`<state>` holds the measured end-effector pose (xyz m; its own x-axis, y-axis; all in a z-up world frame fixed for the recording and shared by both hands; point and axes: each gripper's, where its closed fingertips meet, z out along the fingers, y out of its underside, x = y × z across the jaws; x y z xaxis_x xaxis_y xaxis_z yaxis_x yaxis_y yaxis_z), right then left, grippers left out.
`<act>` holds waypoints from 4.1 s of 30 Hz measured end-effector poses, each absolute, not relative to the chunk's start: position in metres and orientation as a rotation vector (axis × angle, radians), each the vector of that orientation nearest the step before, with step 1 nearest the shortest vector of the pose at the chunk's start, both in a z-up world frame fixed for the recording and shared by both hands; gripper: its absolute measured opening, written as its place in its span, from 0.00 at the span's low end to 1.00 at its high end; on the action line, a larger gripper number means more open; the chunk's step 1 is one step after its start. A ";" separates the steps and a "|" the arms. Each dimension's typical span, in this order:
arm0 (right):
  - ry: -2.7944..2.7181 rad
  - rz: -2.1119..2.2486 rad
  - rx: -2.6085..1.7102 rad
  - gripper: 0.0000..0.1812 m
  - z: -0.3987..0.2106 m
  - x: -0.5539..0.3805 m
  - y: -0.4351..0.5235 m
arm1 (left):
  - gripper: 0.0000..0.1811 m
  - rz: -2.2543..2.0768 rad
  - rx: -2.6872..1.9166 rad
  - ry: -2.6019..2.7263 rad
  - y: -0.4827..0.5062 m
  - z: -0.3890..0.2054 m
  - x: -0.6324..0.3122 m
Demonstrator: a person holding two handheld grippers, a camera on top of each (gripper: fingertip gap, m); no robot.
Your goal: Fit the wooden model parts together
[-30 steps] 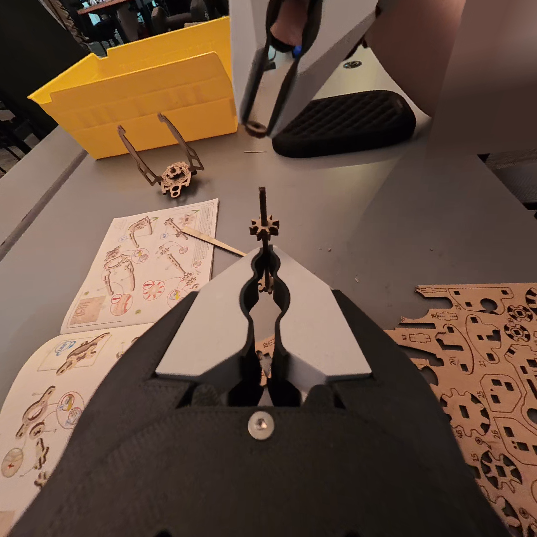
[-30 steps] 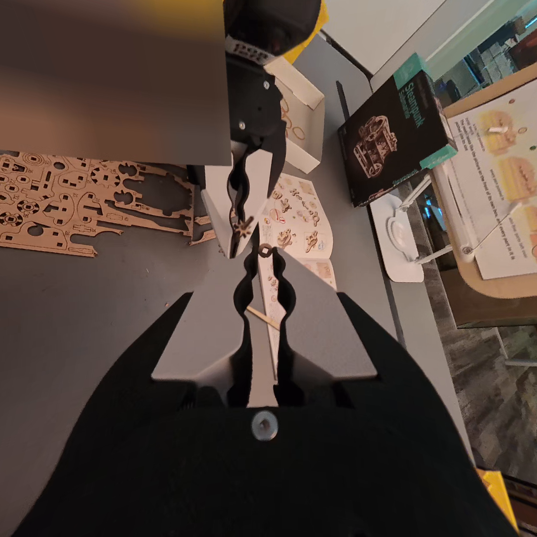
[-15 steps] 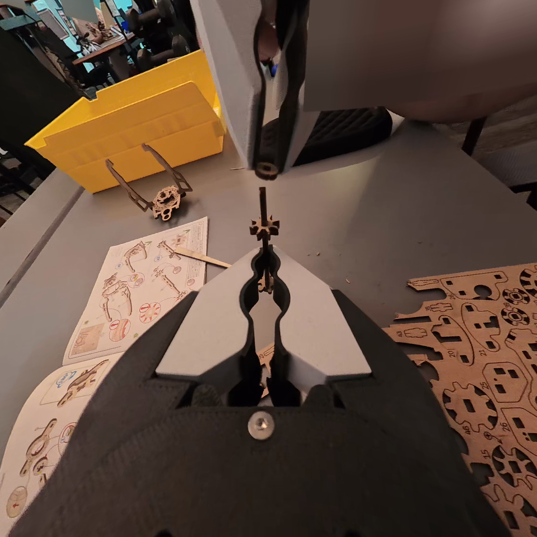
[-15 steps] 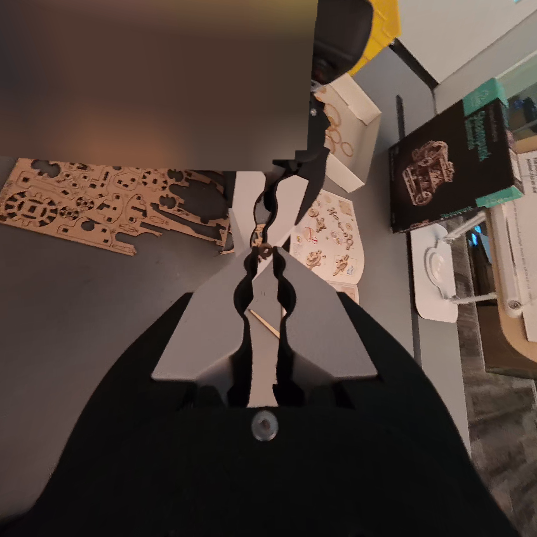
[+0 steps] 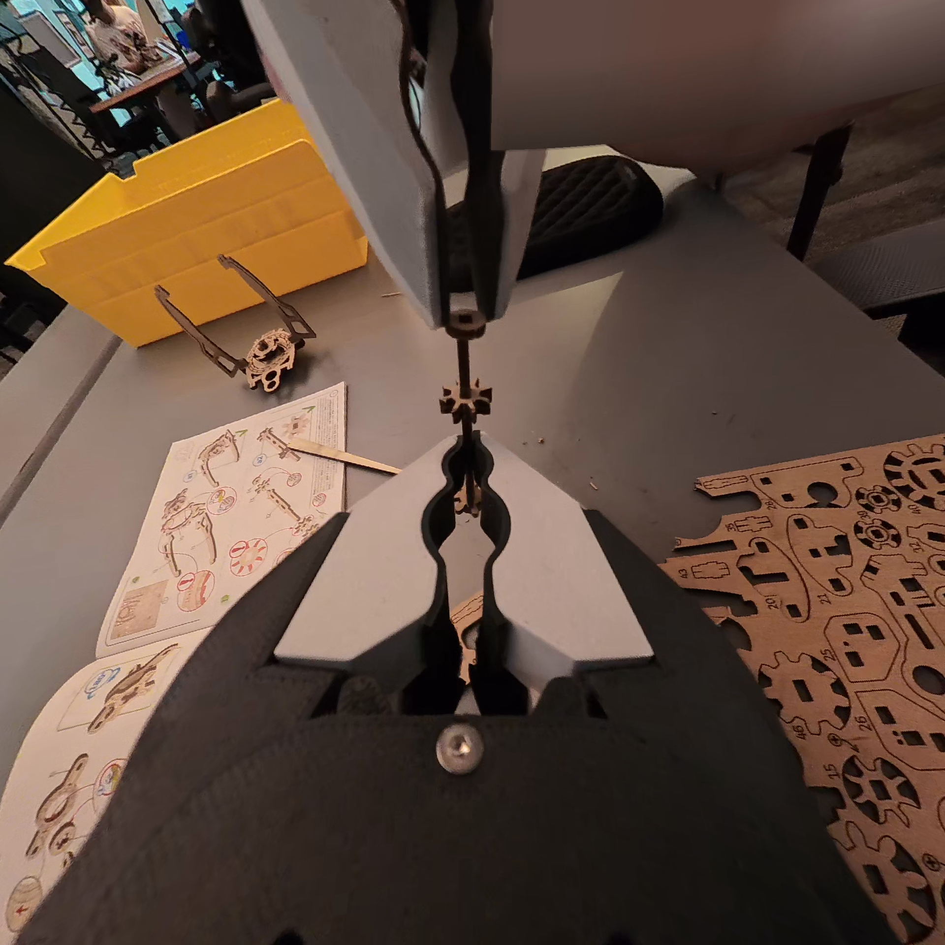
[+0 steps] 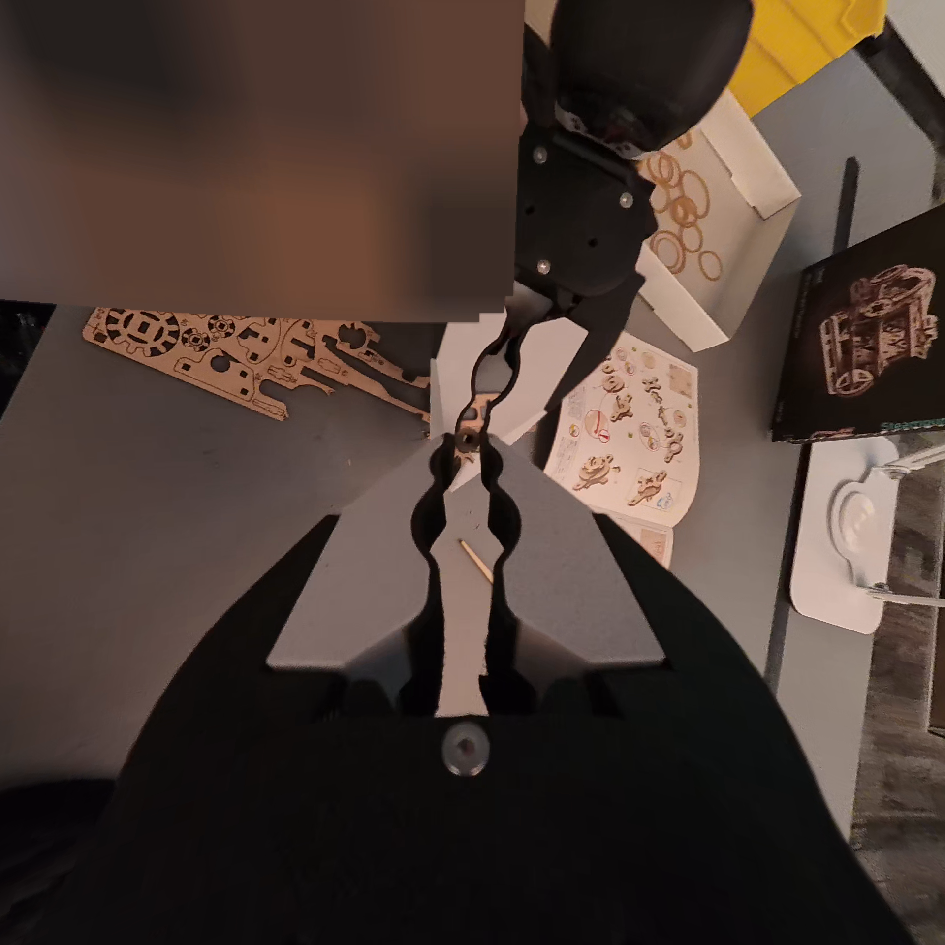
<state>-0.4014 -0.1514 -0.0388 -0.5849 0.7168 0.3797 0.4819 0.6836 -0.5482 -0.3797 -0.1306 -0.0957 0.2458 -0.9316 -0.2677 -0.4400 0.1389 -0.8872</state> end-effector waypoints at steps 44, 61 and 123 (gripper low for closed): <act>-2.299 0.604 -1.247 0.05 -0.081 -0.389 -0.148 | 0.06 -0.496 -1.562 1.506 -0.144 -0.125 -0.365; -2.298 0.581 -1.195 0.05 -0.084 -0.391 -0.150 | 0.00 -0.490 -1.581 1.458 -0.137 -0.120 -0.368; 0.064 1.905 -1.555 0.04 0.009 -0.413 -0.135 | 0.00 0.983 -1.115 1.023 -0.092 -0.002 -0.442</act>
<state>-0.4134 -0.1348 0.0086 -0.0668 0.4581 -0.8864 -0.5170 -0.7757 -0.3619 -0.4418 -0.0920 -0.0015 0.2389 0.0981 -0.9661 -0.9614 0.1642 -0.2210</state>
